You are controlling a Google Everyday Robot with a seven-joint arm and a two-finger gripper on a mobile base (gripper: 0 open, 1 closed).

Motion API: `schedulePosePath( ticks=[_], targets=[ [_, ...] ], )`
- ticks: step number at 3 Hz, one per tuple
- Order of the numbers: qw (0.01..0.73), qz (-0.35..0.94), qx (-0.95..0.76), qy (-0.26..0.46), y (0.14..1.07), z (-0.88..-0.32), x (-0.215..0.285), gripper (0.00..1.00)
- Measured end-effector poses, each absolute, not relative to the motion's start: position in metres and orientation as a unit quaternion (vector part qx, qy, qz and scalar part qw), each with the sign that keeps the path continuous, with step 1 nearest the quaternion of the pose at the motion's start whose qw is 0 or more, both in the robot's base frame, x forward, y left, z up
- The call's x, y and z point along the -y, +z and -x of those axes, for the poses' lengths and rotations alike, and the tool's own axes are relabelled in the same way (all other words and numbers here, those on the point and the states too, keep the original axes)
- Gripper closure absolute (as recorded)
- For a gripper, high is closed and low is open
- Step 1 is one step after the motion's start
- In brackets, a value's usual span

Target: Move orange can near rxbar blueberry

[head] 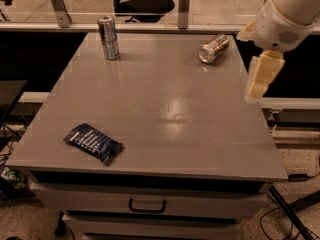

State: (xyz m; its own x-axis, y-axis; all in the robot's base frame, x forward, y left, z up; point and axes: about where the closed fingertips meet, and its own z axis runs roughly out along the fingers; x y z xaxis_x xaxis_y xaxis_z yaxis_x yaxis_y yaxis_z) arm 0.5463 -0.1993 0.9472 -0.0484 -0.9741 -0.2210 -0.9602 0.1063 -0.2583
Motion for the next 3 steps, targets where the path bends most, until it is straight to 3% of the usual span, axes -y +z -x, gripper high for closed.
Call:
schedulePosePath(
  ticks=[2, 3],
  targets=[
    [0.186, 0.717, -0.672, -0.014, 0.912, -0.662, 0.182, 0.0],
    [0.185, 0.746, -0.637, -0.063, 0.909, -0.708, 0.184, 0.0]
  ],
)
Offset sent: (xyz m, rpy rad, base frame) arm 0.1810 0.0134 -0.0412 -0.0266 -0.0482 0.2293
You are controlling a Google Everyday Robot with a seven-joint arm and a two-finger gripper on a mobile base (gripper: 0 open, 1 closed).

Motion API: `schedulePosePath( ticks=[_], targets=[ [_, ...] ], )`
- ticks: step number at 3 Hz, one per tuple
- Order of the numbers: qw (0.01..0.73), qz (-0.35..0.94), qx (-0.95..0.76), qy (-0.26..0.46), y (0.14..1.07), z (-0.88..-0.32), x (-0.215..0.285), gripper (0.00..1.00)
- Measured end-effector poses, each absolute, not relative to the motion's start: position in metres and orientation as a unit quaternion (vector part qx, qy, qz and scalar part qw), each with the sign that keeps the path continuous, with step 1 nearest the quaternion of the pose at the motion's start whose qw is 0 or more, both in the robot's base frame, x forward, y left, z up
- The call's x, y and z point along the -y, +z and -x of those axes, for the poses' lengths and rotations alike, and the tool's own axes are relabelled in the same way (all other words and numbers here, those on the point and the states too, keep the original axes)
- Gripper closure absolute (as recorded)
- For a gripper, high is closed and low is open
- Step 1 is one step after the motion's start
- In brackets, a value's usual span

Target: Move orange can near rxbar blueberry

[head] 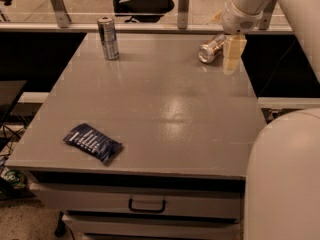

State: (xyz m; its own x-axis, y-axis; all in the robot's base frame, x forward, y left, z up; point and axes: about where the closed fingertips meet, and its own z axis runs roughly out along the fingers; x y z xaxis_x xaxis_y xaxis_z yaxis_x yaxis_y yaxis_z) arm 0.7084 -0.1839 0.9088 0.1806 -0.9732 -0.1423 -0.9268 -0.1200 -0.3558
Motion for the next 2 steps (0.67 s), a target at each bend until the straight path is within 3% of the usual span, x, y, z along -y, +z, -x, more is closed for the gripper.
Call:
schedulePosePath(
  ticks=[2],
  targets=[
    [0.182, 0.79, -0.558, -0.179, 0.9197, -0.7429, 0.1939, 0.0]
  ],
)
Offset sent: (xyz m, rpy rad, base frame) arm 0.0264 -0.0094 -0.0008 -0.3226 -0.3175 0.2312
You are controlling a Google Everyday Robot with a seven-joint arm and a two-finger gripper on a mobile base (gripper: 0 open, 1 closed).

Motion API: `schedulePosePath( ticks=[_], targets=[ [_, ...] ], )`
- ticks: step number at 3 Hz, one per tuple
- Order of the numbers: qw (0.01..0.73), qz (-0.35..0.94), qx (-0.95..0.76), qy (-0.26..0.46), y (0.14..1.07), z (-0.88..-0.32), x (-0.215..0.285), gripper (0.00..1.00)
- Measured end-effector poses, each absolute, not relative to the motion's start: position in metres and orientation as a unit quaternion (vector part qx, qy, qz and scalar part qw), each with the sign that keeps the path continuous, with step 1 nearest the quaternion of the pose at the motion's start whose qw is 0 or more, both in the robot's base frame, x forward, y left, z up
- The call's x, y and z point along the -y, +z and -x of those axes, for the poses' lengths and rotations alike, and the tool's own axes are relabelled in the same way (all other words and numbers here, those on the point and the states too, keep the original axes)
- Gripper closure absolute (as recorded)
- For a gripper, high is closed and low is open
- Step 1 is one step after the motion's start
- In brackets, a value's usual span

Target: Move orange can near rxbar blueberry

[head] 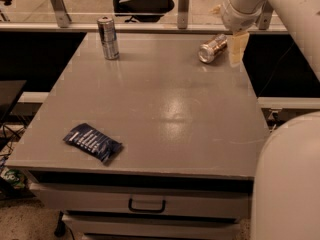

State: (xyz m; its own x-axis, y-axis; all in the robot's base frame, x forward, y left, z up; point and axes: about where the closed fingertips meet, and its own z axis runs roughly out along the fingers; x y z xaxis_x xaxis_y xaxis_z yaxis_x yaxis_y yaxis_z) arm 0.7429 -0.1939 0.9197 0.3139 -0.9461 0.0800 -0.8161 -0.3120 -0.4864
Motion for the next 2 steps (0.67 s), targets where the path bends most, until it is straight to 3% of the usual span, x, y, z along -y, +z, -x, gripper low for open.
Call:
schedulePosePath(
  ticks=[2],
  targets=[
    [0.134, 0.85, -0.445, -0.248, 0.9028, -0.7377, 0.1881, 0.0]
  ],
)
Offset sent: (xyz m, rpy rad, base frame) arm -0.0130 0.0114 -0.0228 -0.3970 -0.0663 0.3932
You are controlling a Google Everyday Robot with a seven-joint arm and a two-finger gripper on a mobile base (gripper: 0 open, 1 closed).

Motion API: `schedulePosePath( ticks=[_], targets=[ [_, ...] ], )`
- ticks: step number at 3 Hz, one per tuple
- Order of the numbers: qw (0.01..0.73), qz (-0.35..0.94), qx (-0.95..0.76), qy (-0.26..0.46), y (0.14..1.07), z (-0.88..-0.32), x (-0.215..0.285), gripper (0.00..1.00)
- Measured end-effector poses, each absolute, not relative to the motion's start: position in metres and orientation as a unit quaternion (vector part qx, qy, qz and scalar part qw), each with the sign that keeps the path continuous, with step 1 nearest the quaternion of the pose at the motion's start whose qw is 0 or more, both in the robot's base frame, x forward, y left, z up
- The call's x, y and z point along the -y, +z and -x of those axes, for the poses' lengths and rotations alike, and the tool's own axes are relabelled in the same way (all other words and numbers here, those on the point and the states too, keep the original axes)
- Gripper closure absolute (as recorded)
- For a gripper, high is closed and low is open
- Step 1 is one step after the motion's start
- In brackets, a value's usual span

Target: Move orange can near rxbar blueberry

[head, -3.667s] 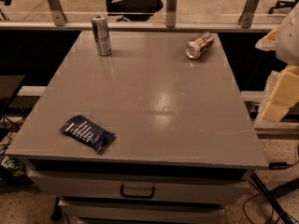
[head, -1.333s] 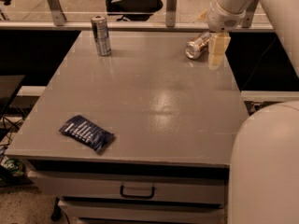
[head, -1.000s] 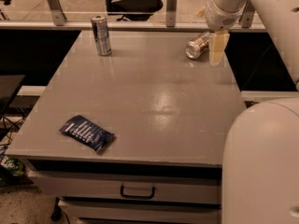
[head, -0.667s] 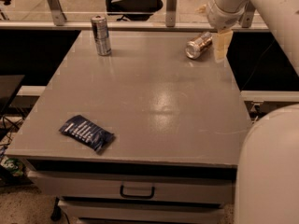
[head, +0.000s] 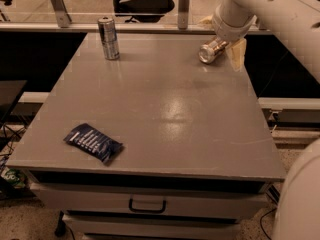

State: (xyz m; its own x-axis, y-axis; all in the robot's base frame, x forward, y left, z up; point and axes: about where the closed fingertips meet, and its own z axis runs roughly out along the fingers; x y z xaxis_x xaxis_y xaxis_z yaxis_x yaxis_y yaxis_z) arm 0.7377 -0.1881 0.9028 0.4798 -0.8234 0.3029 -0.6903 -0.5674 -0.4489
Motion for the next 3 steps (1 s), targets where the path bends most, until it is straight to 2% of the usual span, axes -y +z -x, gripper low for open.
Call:
schedulePosePath(
  ticks=[3],
  targets=[
    [0.11, 0.856, -0.441, -0.248, 0.897, -0.752, 0.193, 0.0]
  ],
)
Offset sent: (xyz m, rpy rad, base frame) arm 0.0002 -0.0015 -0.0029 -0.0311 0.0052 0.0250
